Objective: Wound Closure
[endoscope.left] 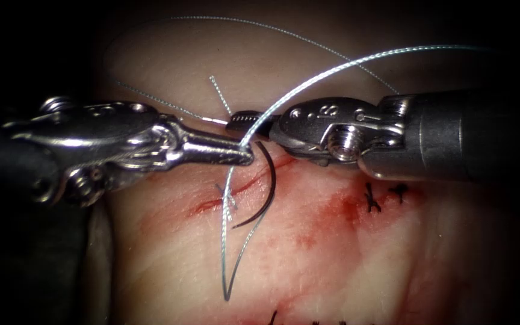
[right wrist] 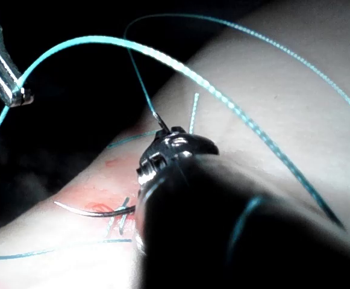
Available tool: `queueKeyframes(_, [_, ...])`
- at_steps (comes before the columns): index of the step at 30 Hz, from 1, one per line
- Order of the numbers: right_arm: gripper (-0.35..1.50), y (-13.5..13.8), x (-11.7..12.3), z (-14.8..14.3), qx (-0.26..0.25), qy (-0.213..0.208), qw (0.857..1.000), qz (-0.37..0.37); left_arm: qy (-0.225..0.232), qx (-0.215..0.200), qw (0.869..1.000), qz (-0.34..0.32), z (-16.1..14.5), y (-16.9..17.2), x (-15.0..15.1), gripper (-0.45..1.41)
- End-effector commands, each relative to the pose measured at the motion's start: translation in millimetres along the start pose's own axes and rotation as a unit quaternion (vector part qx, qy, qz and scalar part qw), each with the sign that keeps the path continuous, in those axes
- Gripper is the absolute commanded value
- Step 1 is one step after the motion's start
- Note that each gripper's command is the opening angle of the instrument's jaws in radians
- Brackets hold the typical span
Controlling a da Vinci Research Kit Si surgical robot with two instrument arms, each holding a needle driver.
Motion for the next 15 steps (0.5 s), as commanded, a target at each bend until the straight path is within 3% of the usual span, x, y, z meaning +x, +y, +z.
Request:
queueKeyframes(1, [-0.35,2.0,1.2,0.6,-0.018,0.009,1.0,-0.002,0.0,0.0,1.0,0.0,0.6,-0.3,-0.2,-0.45])
queueKeyframes(4, [-0.35,4.7,2.0,0.1,-0.063,0.042,0.997,-0.006,0.0,0.0,1.0,0.0,0.6,-0.3,-0.2,-0.45])
queueKeyframes(5, [-0.35,6.7,2.2,-1.0,-0.082,0.056,0.995,-0.013,0.0,0.0,1.0,0.0,0.6,-0.3,-0.2,-0.45])
queueKeyframes(8, [-0.35,7.8,1.5,-2.8,-0.085,0.041,0.995,-0.016,0.0,0.0,1.0,0.0,0.5,-0.3,-0.1,-0.45])
queueKeyframes(12, [-0.35,8.8,-2.8,-8.7,-0.082,0.008,0.996,-0.019,0.006,0.008,1.0,-0.003,0.3,-0.2,0.4,-0.45])
queueKeyframes(13, [-0.35,9.2,-4.7,-10.8,-0.082,-0.006,0.996,-0.024,0.01,0.014,1.0,-0.002,0.3,-0.1,0.7,-0.45])
queueKeyframes(15, [-0.35,9.3,-6.7,-12.2,-0.083,-0.025,0.996,-0.031,0.01,0.016,1.0,-0.003,0.2,-0.1,0.9,-0.45])
